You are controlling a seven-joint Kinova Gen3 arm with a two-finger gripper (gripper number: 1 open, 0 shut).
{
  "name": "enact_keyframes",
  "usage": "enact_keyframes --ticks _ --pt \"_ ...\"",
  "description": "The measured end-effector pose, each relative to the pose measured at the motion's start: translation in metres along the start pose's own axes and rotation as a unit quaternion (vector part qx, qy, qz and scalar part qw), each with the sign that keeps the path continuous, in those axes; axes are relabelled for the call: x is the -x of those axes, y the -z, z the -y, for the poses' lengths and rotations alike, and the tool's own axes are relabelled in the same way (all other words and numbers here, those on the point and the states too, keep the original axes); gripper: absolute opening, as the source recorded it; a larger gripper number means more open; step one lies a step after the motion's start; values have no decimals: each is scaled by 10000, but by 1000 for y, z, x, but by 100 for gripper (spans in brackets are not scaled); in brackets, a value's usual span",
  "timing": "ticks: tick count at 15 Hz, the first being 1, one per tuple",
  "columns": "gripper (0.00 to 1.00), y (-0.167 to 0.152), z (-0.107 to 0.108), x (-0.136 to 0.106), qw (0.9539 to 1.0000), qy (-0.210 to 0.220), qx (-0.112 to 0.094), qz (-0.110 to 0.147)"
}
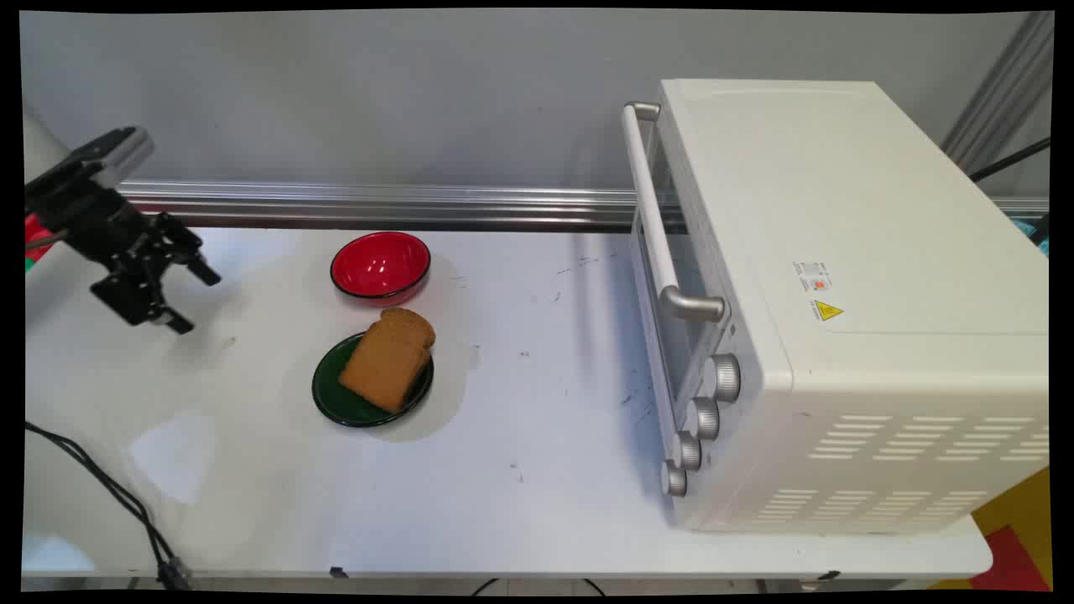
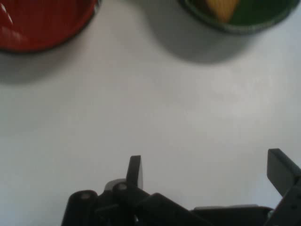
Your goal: Open the oven
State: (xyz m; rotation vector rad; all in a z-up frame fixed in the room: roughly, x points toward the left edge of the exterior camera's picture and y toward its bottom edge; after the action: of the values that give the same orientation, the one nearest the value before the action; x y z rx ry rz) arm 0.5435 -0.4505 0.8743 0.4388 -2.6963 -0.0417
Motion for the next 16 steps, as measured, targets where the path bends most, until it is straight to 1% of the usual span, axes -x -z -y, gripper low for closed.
enact_keyframes --ticks 1,3,4,5,7,9,10,13,14,16 --pt "100 -1 4 -4 9997 27 12 -232" --pt "100 -3 10 -17 9975 74 28 -697" --pt "100 -4 12 -22 9964 85 38 -843" --pt "100 -4 14 -30 9943 101 46 -1059" --pt "100 -4 18 -50 9886 80 85 -1504" --pt "100 -4 20 -67 9831 19 74 -1829" --pt "100 -4 21 -76 9804 -18 46 -1969" --pt "100 -4 23 -102 9741 -130 -45 -2256" --pt "100 -4 23 -109 9728 -153 -69 -2311" --pt "100 -4 23 -128 9720 -182 -130 -2340"
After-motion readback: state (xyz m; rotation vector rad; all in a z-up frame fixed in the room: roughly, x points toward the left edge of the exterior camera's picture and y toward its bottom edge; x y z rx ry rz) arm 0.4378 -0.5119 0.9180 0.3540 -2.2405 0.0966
